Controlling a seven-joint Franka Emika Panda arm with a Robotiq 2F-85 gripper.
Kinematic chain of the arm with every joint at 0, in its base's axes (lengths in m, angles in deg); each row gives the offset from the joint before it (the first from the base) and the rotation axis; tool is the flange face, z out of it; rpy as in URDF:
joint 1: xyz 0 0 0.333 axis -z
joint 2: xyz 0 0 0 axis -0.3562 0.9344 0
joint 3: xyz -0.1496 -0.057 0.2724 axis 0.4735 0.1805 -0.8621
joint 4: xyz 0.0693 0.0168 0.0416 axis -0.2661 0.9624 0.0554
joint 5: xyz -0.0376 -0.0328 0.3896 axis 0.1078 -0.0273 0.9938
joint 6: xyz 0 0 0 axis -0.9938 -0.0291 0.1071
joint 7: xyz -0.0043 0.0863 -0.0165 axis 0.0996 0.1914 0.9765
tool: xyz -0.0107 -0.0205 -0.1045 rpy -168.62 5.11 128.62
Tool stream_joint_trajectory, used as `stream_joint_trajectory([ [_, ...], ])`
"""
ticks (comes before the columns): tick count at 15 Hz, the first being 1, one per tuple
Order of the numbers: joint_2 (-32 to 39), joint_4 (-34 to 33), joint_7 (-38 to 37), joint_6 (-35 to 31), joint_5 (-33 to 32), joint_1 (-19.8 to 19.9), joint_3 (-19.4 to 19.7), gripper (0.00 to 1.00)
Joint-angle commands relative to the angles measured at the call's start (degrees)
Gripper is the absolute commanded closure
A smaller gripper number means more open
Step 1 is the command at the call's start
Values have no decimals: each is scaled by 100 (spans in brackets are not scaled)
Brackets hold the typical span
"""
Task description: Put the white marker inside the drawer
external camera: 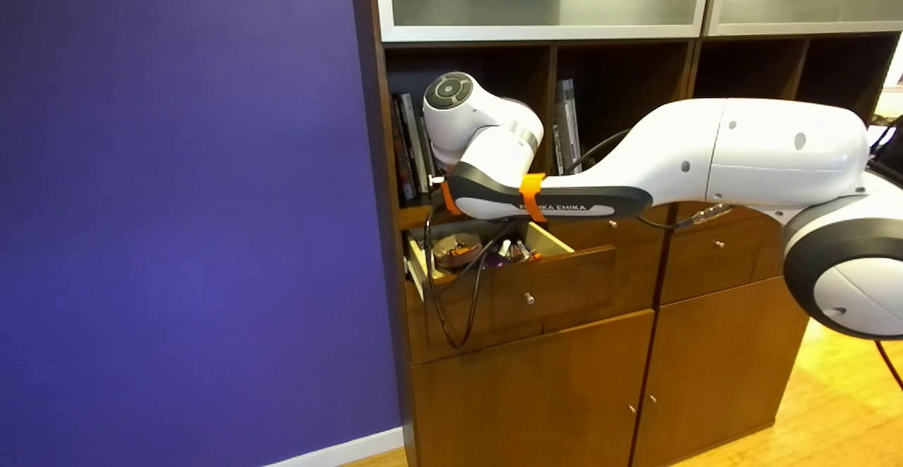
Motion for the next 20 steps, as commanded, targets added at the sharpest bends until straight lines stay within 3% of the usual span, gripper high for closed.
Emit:
stream_joint_trajectory([
  [1,203,-391,234,311,125,47,-39,0],
  [2,199,-407,253,322,151,67,-53,3],
  [3,204,-422,252,282,168,96,-67,26],
  [5,210,-434,250,144,213,161,-116,32],
  [14,166,-422,249,49,705,422,-488,95],
  [16,144,-430,267,69,817,452,-562,100],
  [20,109,-473,268,138,927,462,-621,100],
])
